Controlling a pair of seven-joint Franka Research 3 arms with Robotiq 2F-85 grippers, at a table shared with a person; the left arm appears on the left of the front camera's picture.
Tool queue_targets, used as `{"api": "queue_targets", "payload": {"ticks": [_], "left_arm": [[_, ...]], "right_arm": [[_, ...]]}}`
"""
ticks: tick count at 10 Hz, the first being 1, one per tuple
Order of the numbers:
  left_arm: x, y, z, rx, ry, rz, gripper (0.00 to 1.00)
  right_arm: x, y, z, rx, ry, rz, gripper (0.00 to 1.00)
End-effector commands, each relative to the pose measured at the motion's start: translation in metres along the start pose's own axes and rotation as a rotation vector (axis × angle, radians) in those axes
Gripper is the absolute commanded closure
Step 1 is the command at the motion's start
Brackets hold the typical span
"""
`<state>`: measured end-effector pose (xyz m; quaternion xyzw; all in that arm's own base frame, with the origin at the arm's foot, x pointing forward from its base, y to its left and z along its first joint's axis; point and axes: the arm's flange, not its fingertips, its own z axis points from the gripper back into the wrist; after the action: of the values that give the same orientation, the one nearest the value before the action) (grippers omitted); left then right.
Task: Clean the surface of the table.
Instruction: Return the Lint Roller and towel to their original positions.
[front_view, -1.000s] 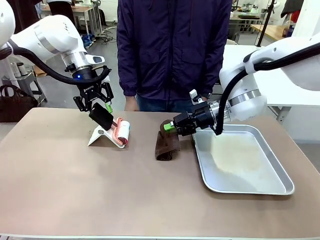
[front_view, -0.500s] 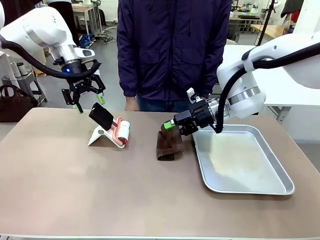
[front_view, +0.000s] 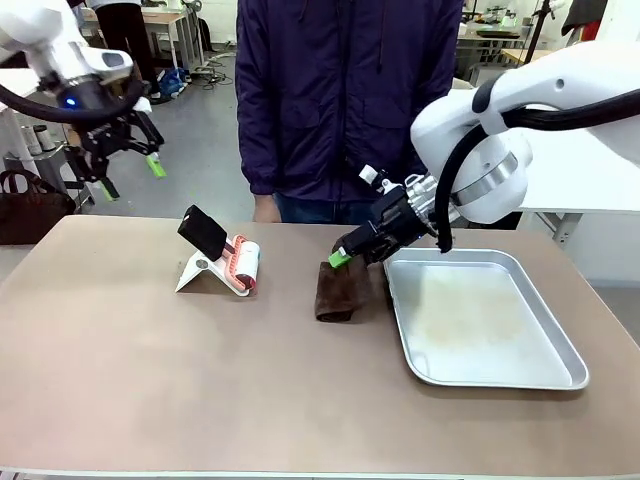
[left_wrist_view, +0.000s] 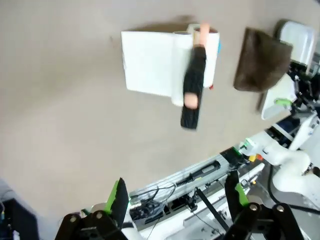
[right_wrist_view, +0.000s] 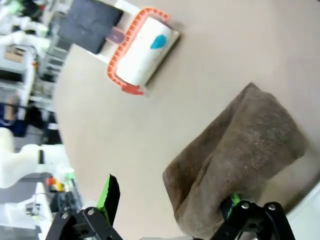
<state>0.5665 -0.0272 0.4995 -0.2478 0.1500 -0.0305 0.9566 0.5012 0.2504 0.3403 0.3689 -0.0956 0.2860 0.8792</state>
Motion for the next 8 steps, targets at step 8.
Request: {"api": "queue_targets", "payload": {"ticks": [8], "left_arm": [[-0.166, 0.056, -0.055, -0.452, -0.167, -0.367, 0.0]], "right_arm": [[-0.065, 0.07, 0.107, 0.08, -0.094, -0.181, 0.0]]}}
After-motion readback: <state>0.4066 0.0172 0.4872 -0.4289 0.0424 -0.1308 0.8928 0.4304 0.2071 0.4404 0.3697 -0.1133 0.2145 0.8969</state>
